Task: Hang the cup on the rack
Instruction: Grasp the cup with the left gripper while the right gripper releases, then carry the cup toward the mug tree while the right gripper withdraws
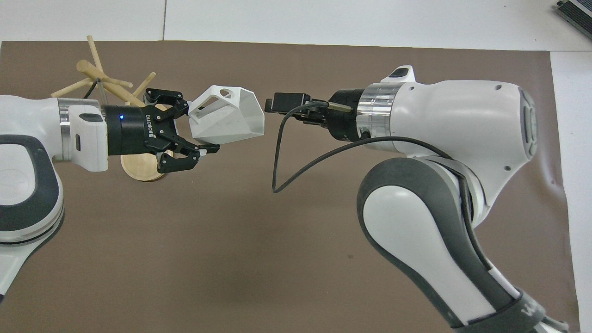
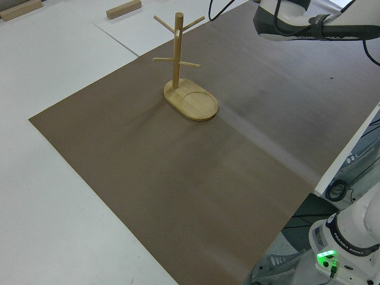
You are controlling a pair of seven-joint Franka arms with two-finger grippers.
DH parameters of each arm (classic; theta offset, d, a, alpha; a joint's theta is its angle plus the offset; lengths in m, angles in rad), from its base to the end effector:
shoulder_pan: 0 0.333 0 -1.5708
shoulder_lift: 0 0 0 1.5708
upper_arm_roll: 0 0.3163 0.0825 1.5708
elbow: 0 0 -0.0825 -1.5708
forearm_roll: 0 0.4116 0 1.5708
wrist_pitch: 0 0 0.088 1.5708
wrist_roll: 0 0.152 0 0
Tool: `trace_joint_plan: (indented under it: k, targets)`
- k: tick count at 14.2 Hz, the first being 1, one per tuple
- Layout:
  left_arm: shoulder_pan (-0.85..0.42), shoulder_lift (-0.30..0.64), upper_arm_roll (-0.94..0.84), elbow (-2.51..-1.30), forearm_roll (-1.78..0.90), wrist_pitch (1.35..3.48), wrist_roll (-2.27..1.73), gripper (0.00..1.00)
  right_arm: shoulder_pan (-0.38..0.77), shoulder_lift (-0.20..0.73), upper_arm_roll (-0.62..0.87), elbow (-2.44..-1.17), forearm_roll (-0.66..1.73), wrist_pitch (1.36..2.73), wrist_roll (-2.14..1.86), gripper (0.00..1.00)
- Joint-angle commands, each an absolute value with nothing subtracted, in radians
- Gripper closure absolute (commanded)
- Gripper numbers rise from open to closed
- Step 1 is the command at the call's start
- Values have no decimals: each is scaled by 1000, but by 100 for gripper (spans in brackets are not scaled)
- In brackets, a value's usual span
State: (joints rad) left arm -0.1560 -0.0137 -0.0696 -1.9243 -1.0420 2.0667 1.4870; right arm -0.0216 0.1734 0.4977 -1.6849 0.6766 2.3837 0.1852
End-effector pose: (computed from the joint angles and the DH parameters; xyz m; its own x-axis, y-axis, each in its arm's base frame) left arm 0.5860 -0.2160 0.4973 0.2488 -0.5384 0.8051 -0.9607 -0.2430 0.1343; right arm 0.6244 0.3273 0.5300 0.9605 -0.1953 0.1981 0.0053 -0.6992 -0.7149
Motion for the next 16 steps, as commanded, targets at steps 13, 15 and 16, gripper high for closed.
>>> trace_joint_plan:
  k: [13, 15, 16]
  targets:
    - [-176, -31, -55, -1936, -1051, 2105, 1479, 100, -32, 72, 353, -1736, 445, 2298, 184, 0]
    - [-176, -31, -54, -1940, -1048, 2118, 1485, 100, -32, 72, 353, -1736, 445, 2298, 184, 0]
    - [-172, -32, -54, -1947, -1043, 2121, 1491, 100, -32, 72, 353, -1736, 443, 2298, 184, 0]
